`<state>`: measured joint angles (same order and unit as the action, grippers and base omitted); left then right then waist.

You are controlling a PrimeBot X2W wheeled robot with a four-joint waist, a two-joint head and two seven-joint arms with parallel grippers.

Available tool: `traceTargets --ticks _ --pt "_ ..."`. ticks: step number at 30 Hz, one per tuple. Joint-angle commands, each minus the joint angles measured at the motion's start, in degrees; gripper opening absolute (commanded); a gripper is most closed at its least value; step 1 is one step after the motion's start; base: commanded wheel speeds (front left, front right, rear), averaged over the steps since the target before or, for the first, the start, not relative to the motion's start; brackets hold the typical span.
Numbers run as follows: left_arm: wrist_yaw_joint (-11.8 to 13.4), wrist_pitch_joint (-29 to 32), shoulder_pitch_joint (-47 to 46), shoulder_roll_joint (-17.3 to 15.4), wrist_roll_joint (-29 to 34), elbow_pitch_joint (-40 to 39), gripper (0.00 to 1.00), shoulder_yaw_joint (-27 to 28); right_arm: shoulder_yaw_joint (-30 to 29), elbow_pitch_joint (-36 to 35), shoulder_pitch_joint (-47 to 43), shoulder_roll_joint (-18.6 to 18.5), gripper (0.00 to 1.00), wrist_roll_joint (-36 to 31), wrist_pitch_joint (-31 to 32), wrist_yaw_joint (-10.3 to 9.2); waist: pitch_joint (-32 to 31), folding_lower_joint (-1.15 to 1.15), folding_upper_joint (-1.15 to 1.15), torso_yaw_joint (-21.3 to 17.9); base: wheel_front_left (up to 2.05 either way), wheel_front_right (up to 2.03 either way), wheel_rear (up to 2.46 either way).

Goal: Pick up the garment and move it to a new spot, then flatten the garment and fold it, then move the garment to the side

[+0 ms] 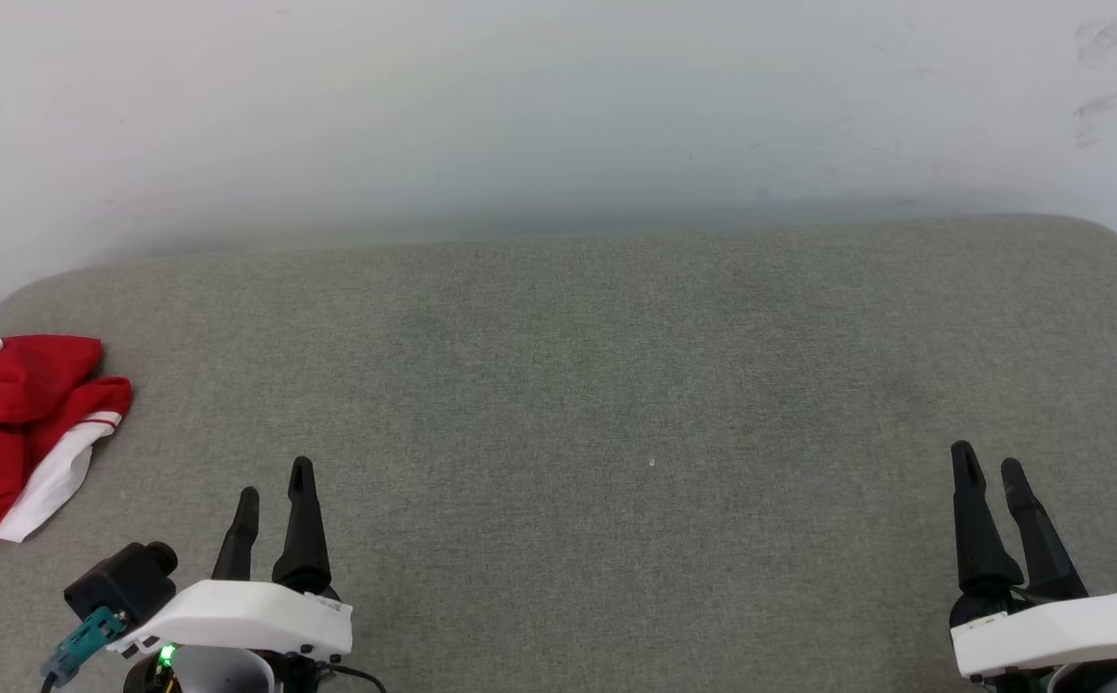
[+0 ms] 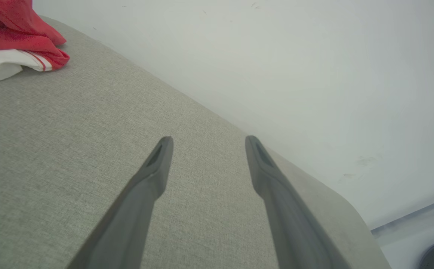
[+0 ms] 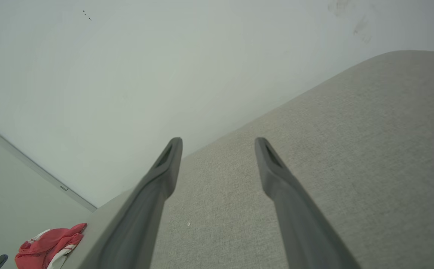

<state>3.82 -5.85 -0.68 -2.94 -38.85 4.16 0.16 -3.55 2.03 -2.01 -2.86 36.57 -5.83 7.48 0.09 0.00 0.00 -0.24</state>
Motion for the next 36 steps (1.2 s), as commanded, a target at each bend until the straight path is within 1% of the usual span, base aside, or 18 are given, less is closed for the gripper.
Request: traceTargets --ticks 1,18,28,36 --pt "0.3 -0.5 -0.2 -0.4 1.4 -1.0 1.00 -0.2 0.1 -1.0 0.1 -0.1 1.00 -1.4 -0.5 0.02 0.0 0.00 0.00 0.0 0.00 0.00 0.00" --pt "1.0 -3.2 0.9 -1.7 12.7 -2.7 1.00 -3.2 1.4 -3.2 -1.5 -0.1 1.00 -13.4 -3.2 0.01 0.0 0.00 0.00 0.2 0.00 0.00 0.00" --pt "2.0 -4.6 1.6 -2.0 18.3 -3.7 1.00 -3.9 1.4 -4.0 -2.6 -0.1 1.00 -18.5 -4.6 0.01 0.0 0.00 0.00 0.2 0.00 0.00 0.00" --pt "1.6 -5.6 2.3 -2.1 22.1 -3.7 1.00 -4.1 1.5 -4.2 -3.4 0.0 1.00 -22.2 -5.7 0.01 -0.1 0.00 0.00 0.2 0.00 0.00 0.00"
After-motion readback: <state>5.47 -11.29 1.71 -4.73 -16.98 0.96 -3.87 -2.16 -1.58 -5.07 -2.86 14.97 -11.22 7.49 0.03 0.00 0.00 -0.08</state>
